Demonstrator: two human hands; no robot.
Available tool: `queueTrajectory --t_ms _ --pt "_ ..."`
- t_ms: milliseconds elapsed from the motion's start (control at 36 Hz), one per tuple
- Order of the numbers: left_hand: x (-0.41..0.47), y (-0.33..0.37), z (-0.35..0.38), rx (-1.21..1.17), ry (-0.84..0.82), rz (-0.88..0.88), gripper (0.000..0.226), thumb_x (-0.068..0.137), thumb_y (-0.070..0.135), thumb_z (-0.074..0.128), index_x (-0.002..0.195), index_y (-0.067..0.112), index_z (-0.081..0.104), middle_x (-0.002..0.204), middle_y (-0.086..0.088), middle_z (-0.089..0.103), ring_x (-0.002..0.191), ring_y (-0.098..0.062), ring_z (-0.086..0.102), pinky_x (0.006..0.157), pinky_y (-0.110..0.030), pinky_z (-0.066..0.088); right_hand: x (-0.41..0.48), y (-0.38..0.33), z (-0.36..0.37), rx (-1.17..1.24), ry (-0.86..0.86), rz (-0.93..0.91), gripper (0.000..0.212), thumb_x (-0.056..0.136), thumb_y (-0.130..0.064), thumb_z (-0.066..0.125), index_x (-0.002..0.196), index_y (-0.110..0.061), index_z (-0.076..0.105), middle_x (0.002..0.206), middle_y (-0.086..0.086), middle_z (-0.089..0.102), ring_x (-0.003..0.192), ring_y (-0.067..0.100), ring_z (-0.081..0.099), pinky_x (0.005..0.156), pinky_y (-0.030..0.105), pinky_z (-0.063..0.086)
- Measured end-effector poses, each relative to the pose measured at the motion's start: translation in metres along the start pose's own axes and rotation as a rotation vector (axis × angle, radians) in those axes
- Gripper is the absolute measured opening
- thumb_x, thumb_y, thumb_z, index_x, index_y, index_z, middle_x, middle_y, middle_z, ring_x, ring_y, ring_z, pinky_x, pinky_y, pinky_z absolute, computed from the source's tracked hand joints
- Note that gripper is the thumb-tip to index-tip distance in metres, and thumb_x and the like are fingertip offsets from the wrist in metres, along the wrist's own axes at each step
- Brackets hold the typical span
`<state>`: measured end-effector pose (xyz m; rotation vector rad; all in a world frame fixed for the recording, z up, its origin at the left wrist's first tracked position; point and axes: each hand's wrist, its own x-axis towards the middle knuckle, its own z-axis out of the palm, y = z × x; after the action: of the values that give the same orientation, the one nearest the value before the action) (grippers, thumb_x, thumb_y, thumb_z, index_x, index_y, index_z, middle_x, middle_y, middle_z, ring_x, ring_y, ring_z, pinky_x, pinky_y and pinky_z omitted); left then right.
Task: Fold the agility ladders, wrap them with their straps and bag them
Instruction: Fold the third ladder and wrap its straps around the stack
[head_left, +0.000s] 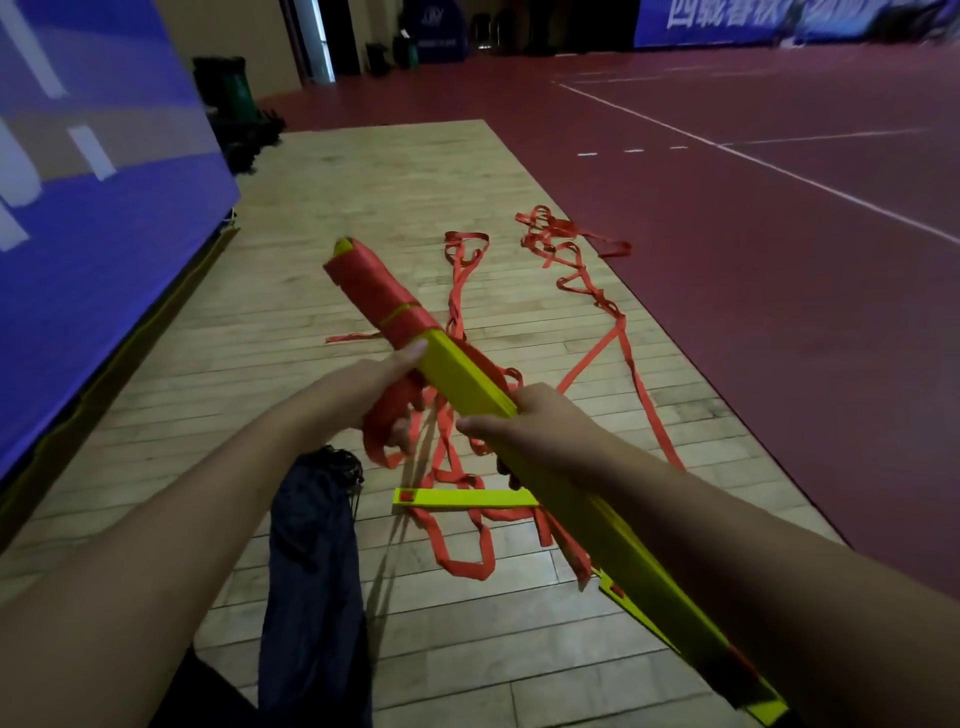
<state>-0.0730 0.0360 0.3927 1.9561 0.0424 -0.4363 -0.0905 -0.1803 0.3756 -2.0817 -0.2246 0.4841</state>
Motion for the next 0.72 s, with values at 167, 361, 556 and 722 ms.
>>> queueTrajectory --t_ms 167,361,556,722 --pt "0.001 0.003 0.039 -0.394 0.19 -0.006 0.048 0.087 0.057 0.063 0.075 0.01 0.061 0.05 -0.002 0.05 0.043 -0.02 0.053 0.056 -0.029 0.047 0.0 0.002 0.015 -0.505 0.095 -0.116 0.019 0.098 -0.03 0.061 0.104 -0.019 0.047 0.085 -0.003 0.055 0.074 0.012 0.059 0.067 0.03 0.055" --pt "0.002 0.011 0.03 -0.558 0.291 0.227 0.027 0.093 0.041 0.058 0.085 0.015 0.058 0.058 0.005 0.061 0.056 -0.011 0.062 0.058 -0.025 0.051 -0.003 -0.01 -0.002 -0.18 -0.178 -0.166 0.034 0.089 -0.047 0.071 0.11 -0.024 0.056 0.097 -0.001 0.066 0.091 0.016 0.068 0.085 0.034 0.057" --pt "-0.002 0.012 0.013 -0.706 0.177 0.335 0.055 0.066 0.051 0.07 0.106 0.015 0.057 0.076 0.004 0.063 0.074 -0.014 0.067 0.065 -0.031 0.057 -0.007 -0.005 -0.007 0.179 -0.305 -0.088 0.056 0.086 -0.061 0.063 0.12 -0.017 0.067 0.105 0.004 0.075 0.098 0.024 0.074 0.091 0.041 0.059" --pt "-0.003 0.007 -0.006 -0.591 -0.034 0.382 0.06 0.067 0.052 0.078 0.111 0.015 0.061 0.097 -0.006 0.071 0.1 -0.027 0.069 0.087 -0.043 0.058 -0.012 -0.008 -0.015 0.249 -0.248 -0.104 0.055 0.08 -0.057 0.071 0.117 -0.017 0.069 0.107 0.005 0.077 0.093 0.027 0.074 0.086 0.038 0.06"
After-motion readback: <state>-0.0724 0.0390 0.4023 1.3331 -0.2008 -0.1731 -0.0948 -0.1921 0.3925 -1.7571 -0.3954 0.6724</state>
